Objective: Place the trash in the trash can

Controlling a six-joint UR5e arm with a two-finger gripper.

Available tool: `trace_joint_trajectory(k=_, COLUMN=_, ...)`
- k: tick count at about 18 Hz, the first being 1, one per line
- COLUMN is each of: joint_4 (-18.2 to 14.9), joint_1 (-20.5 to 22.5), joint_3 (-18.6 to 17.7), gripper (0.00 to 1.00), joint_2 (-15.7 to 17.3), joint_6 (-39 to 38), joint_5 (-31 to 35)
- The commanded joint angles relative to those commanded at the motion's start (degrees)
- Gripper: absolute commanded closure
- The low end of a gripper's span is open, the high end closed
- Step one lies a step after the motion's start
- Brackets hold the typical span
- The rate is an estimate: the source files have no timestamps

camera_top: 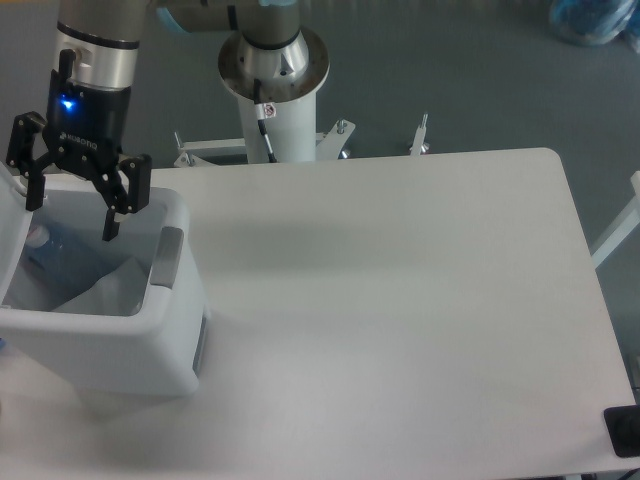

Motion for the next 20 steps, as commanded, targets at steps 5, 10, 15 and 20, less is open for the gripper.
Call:
trace_joint_trajectory(k=5, joint_4=-0.2, joint_1=4.5, joint_3=2.4, gripper=0.00, joint_2=-2.4, joint_6=8.6, joint_5=14.2)
trace_joint_trajectory(k=10, joint_4=-0.6, joint_1=8.4, joint_3=1.9, gripper=0.00, joint_2=-4.1, joint_6=22.3, joint_5=20.8)
trace_joint_trajectory(k=15, joint_4=-1.8, joint_1=11.7, joint_3=-1.4, gripper=0.00, joint_2=-2.9, joint_6=25.6, joint_5=21.0)
trace_joint_trajectory(k=20, joint_4=-1.8, joint_1=12.9, joint_3=-1.6, gripper=0.00, joint_2=-2.0, joint_6=25.0, joint_5=20.4)
